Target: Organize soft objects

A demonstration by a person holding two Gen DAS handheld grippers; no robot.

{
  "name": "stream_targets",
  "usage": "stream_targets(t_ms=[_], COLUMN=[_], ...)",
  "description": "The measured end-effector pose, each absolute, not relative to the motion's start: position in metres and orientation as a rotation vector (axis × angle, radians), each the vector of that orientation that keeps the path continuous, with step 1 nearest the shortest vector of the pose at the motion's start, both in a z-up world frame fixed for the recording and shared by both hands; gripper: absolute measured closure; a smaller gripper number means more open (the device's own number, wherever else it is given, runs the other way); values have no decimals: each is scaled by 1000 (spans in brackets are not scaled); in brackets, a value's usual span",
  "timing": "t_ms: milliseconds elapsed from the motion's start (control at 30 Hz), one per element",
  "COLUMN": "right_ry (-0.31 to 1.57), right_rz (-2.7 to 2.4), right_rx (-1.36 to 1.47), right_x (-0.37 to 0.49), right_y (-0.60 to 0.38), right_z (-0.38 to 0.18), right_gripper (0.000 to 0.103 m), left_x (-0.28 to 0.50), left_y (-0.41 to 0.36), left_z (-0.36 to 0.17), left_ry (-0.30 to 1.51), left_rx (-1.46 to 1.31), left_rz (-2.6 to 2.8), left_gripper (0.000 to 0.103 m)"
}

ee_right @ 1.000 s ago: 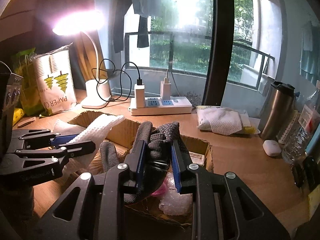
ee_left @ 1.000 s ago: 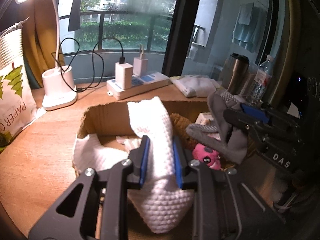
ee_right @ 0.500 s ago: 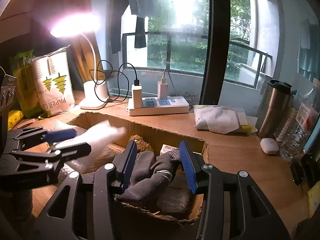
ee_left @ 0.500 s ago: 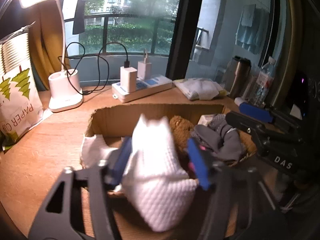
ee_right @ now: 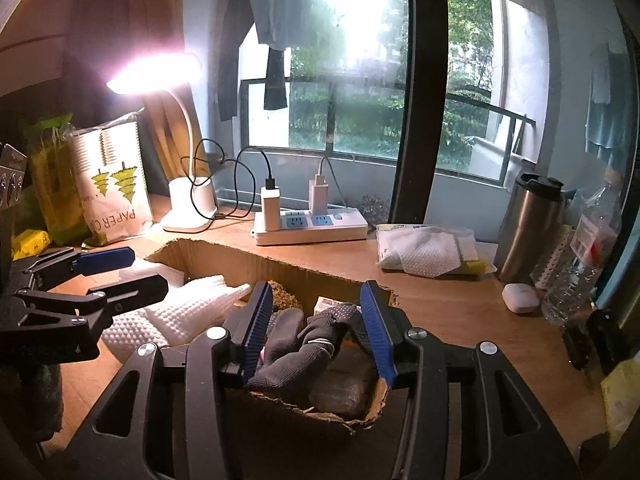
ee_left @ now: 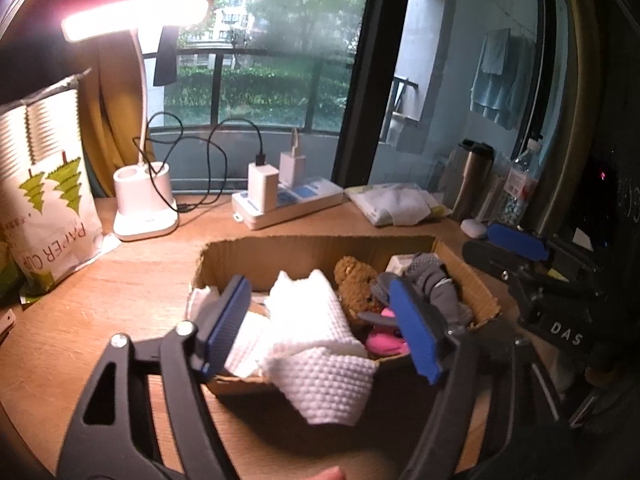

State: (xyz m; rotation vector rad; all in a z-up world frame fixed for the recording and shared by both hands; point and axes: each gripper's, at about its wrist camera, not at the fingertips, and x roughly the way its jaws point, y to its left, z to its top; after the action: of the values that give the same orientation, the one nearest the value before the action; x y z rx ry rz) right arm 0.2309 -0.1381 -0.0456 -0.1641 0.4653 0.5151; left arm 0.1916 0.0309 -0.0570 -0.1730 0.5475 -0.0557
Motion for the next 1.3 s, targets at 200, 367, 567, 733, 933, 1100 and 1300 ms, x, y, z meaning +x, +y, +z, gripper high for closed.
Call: stream_targets(t_ms=[200, 367, 567, 733, 933, 1100, 1300], right_ry=[439, 407, 369, 337, 304, 273, 255], right_rz=[504, 491, 491, 476, 457, 454, 457], right_rx=[-155, -135, -122, -116, -108, -113, -110], right_x=[217, 203, 183, 170, 155, 144, 139], right_y=[-147, -157, -166, -175, -184, -187, -186], right_z=[-35, -22, -5, 8, 22, 35, 46], right_gripper=[53, 43, 41, 40, 39, 39, 39], left_x=[177, 161, 145, 132, 120, 112, 102], left_y=[27, 24, 18, 18, 16, 14, 12], left_z=[-43, -29, -15, -2, 16, 32, 47], left_ry=[507, 465, 427, 388, 355, 327, 290], left_rx=[-160, -159, -132, -134, -128, -119, -109], left_rz=[-45, -28, 16, 22, 23, 35, 39], left_gripper=[19, 13, 5, 4, 4, 4, 4])
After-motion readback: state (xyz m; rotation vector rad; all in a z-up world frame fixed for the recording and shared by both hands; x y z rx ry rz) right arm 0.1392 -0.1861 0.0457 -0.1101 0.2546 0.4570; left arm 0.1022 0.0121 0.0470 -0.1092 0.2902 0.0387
